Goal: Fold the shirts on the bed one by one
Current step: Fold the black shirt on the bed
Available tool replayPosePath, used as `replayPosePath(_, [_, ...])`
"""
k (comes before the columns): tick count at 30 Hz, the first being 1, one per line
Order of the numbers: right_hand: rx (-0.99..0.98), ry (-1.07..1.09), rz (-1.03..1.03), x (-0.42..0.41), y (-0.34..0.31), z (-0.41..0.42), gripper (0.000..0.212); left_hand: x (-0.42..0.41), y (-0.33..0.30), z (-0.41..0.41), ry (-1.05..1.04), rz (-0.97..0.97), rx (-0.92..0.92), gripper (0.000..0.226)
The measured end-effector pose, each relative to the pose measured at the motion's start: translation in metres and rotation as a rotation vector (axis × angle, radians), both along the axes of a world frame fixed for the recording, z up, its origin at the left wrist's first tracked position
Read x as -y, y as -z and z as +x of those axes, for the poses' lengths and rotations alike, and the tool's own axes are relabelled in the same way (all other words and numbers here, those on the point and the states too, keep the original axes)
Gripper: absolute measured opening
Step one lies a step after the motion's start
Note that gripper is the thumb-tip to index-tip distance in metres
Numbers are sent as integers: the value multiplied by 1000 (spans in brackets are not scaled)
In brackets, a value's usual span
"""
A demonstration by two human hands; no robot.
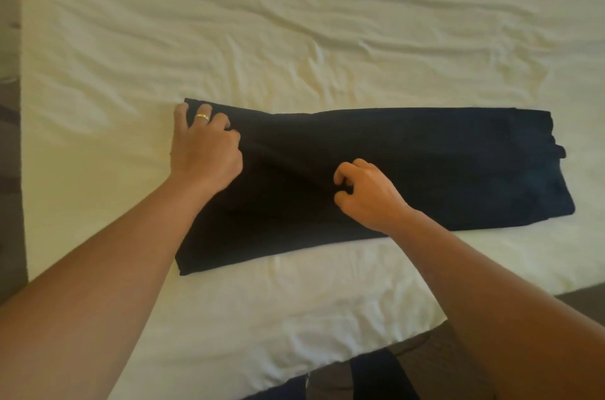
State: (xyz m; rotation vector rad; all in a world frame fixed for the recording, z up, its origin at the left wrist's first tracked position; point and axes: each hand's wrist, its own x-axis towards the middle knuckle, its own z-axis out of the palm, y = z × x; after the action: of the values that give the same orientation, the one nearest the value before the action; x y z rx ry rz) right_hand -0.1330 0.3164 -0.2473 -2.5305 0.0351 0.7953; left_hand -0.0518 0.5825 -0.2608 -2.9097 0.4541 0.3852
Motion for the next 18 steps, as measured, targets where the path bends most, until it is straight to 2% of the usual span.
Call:
replayPosePath(3, [-87, 197, 195, 10, -11, 4, 9, 31, -15, -5, -187, -7, -47, 48])
replayPosePath(5, [-38, 267, 236, 27, -17, 3, 13, 52, -18, -17, -220, -32, -14, 54])
replayPosePath(8, [173, 253, 80, 73, -20, -2, 15, 93, -13, -40, -153, -180, 34, 59])
replayPosePath(12, [340, 325, -160, 159, -19, -11, 22, 166, -4, -64, -87, -253, -59, 65])
replayPosePath(15, [274, 458, -351, 226, -20, -13, 39, 218, 2, -74, -74, -257, -123, 66])
replayPosePath(18, [136, 625, -407, 283, -23, -15, 50, 256, 6, -78, -186, -323, -171, 64])
